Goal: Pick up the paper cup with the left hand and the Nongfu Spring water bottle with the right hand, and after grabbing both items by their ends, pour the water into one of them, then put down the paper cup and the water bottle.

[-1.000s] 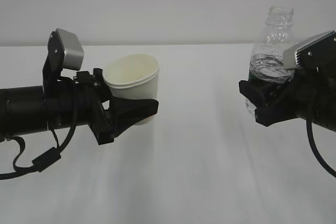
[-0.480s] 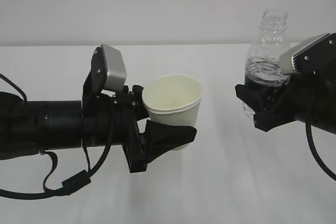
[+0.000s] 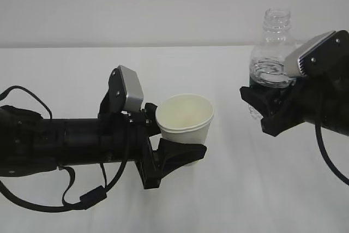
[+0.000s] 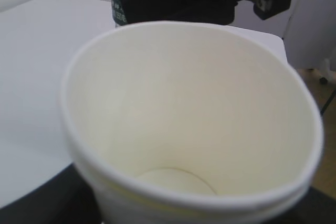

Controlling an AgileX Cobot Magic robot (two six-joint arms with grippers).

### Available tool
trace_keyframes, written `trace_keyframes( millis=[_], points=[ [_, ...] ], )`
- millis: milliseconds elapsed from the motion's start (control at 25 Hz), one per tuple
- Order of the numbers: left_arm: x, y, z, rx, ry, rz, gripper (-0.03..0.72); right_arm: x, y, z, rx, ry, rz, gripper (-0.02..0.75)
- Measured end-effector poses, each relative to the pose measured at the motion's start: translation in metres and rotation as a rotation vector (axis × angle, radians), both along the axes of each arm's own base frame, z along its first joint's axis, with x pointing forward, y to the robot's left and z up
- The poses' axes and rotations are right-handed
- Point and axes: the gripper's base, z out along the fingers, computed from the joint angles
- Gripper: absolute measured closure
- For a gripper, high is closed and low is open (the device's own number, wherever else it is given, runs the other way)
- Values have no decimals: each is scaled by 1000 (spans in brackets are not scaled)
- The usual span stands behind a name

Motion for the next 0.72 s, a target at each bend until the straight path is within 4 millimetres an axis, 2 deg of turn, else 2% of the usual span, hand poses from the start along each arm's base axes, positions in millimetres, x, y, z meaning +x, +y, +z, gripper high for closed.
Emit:
trace_keyframes(
  millis=[320, 720],
  points=[
    [-1, -1, 2, -14, -23, -6, 193, 3, 3, 4, -46, -28, 55, 291],
    [-14, -15, 3, -29, -30, -63, 214, 7, 6, 9, -110, -48, 98, 291]
  ],
)
